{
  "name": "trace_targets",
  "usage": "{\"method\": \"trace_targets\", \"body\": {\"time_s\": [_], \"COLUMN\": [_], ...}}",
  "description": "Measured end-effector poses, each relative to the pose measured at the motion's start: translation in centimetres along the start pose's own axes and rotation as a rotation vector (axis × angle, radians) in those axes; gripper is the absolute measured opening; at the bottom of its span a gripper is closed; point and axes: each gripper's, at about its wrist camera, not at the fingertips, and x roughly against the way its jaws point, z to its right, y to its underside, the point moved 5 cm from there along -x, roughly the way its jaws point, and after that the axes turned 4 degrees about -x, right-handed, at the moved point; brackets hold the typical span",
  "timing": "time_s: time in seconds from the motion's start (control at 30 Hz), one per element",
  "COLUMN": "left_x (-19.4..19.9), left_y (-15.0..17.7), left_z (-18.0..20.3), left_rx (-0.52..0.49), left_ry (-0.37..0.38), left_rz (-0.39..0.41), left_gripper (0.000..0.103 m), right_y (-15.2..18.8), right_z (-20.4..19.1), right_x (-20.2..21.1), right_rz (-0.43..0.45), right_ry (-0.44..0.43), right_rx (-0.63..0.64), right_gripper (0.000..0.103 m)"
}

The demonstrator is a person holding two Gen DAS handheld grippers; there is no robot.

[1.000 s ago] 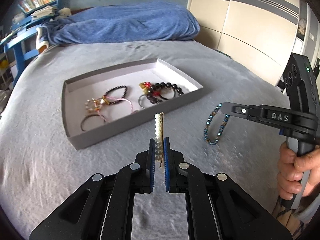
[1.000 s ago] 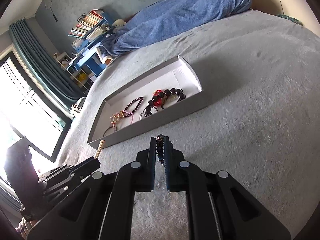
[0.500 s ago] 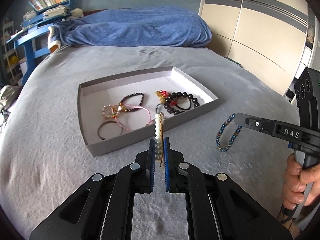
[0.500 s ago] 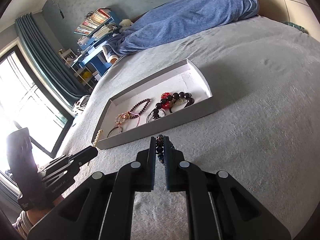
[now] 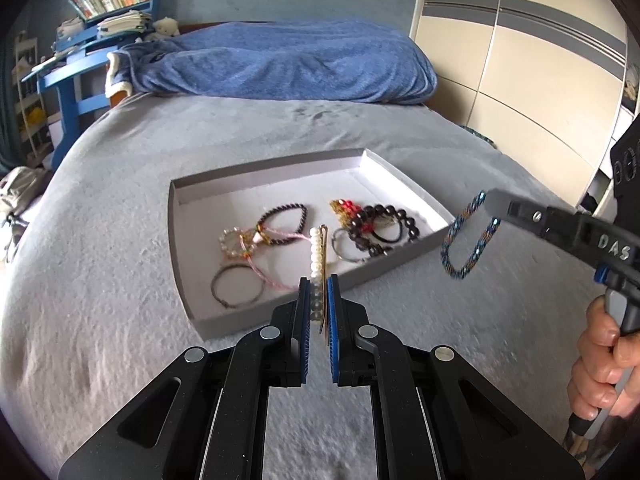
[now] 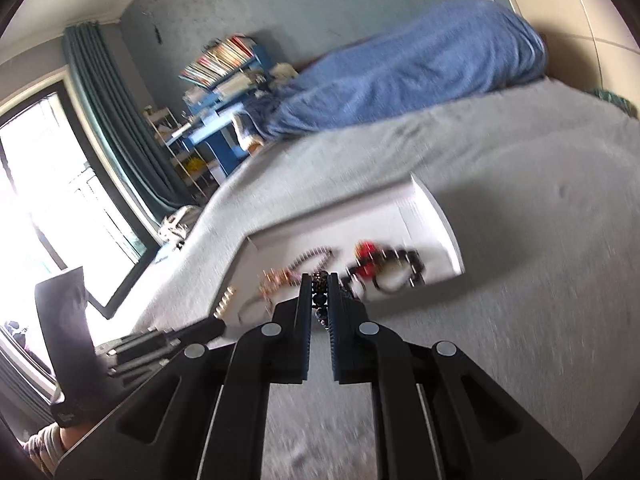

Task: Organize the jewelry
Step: 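Carry the blue bracelet and pearl hairpin into the grey tray, then open both tools in the tray and withdraw them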

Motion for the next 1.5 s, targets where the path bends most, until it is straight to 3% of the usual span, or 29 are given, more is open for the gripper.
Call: {"method": "trace_targets", "body": {"time_s": [0.4,0.73,0.9,1.13,1.3,1.43,1.47,1.5], "left_x": [-3.3,-6.3,-7.2,-8.0,-8.2,-7.8,-7.6,-7.5], "left_y": [-2.7,-2.8,-2.2,-1.3,-0.8,-0.8,-0.9,-1.0], "left_z": [-2.8,-4.0,-3.6,-4.0,-4.4,-4.8,-4.7,-4.7], "left_rx": [0.055,0.085,0.070,0.074,0.090,0.097,0.096,0.094], "left_ry": [-0.027,-0.035,-0.035,-0.046,-0.058,-0.074,-0.073,-0.075], "left_rz": [0.008,-0.041,-0.078,-0.118,-0.131,-0.119,-0.111,-0.104], "left_gripper": [0.009,0.009,0.009,0.009,0.010,0.028,0.033,0.035], "right_y": [-3.3,-1.9,-0.7,-0.7,-0.3,0.2,0.2,0.2], "right_z": [-2.6,-3.2,-0.8,3.1,4.0,3.9,3.9,3.8], "right_x": [-4.1,-9.7,-11.5,-11.5,-12.1,-12.3,-12.3,-12.2], "right_rz": [0.024,-0.106,-0.158,-0.154,-0.169,-0.178,-0.176,-0.174], "right_ry": [-0.060,-0.123,-0.037,0.108,0.189,0.216,0.217,0.220], "right_rx": [0.053,0.036,0.007,-0.061,-0.036,0.003,0.010,0.015], "right_gripper": [0.008,0.008,0.008,0.008,0.008,0.011,0.013,0.023]}}
